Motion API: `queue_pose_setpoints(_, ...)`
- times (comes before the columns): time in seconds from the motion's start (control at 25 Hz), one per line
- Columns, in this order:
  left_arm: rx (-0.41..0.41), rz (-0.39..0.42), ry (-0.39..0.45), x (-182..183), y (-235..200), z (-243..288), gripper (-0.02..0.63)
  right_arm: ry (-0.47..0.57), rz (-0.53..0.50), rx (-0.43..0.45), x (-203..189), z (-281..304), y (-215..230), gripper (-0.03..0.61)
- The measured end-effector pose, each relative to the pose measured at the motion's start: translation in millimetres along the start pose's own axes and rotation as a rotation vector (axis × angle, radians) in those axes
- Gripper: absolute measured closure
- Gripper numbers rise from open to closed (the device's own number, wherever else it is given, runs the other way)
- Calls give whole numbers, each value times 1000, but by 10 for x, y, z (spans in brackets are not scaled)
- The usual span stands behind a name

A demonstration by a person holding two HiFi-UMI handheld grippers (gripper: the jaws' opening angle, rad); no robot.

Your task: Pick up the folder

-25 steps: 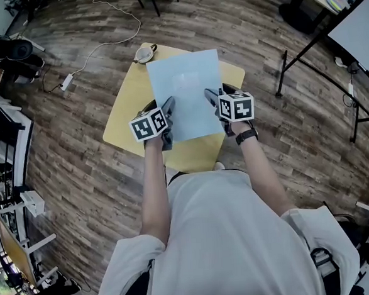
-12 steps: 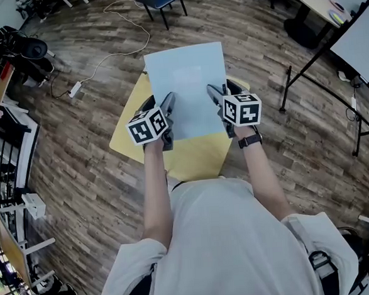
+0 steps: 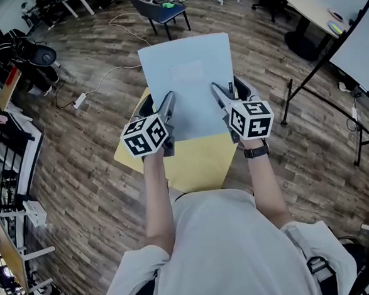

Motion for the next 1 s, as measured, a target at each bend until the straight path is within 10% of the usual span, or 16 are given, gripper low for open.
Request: queue_pose_setpoints(1.0,-74,99,240,784,462,-489,325,222,-117,-52,1012,-355,-161,282)
Point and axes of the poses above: the fingertips, and each gripper's own axes: z forward along the fingers, y to its right, x out of its top, the point moved 4 cm from there along -z, backward along the fingers, and after that the axes turned 13 degrees about -z, right-handed, at the moved point
